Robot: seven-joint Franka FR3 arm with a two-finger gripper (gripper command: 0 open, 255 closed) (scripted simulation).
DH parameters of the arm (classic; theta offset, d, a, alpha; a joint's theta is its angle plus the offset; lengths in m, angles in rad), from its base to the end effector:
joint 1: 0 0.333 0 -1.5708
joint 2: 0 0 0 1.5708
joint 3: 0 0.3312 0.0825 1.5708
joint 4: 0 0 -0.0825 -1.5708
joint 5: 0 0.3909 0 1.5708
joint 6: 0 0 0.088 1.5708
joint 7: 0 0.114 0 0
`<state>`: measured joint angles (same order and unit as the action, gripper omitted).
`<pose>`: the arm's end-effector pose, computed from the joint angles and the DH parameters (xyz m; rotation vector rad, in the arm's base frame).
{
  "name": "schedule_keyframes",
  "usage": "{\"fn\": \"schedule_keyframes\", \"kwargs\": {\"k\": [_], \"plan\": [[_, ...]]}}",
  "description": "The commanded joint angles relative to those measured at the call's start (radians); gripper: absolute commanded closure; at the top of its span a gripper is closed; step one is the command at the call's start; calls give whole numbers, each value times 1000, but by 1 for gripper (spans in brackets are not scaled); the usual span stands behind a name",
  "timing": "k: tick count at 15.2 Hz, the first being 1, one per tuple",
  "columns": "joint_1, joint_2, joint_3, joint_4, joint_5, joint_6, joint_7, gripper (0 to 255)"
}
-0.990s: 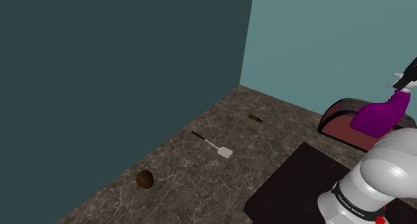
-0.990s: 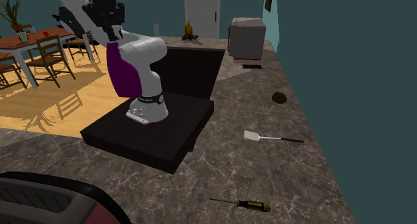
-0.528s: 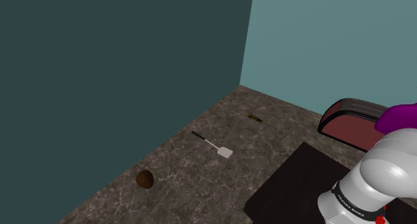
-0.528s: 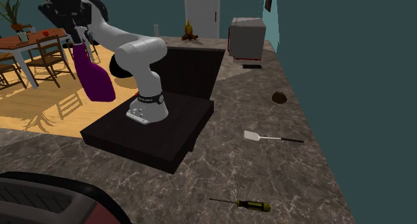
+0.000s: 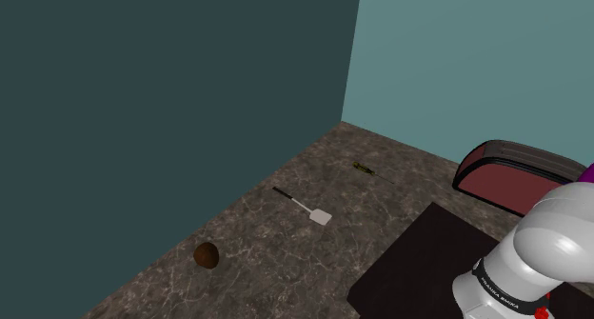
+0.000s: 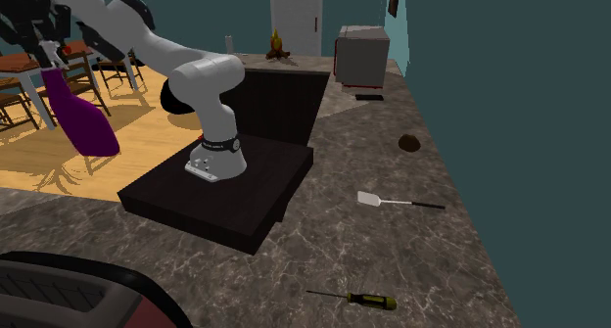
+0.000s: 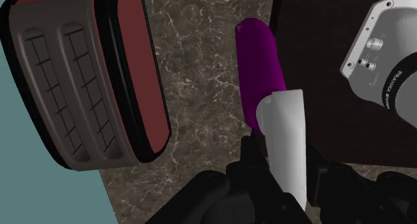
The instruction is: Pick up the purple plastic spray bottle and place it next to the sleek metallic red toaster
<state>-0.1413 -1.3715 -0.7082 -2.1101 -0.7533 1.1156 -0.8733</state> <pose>-0.0931 -0.3448 0.6127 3.1056 0.0928 0.2199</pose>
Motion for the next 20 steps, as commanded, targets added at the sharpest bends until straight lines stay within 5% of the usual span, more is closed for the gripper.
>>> {"fn": "schedule_keyframes", "kwargs": {"k": [1,9,17,20], "plan": [[18,12,-37,56,-44,-7,-50,255],[102,69,-164,319,-192,-40,-260,255],[243,151,-297,650,-319,-58,-483,255],[224,120,-304,599,-329,-36,-472,255]]}}
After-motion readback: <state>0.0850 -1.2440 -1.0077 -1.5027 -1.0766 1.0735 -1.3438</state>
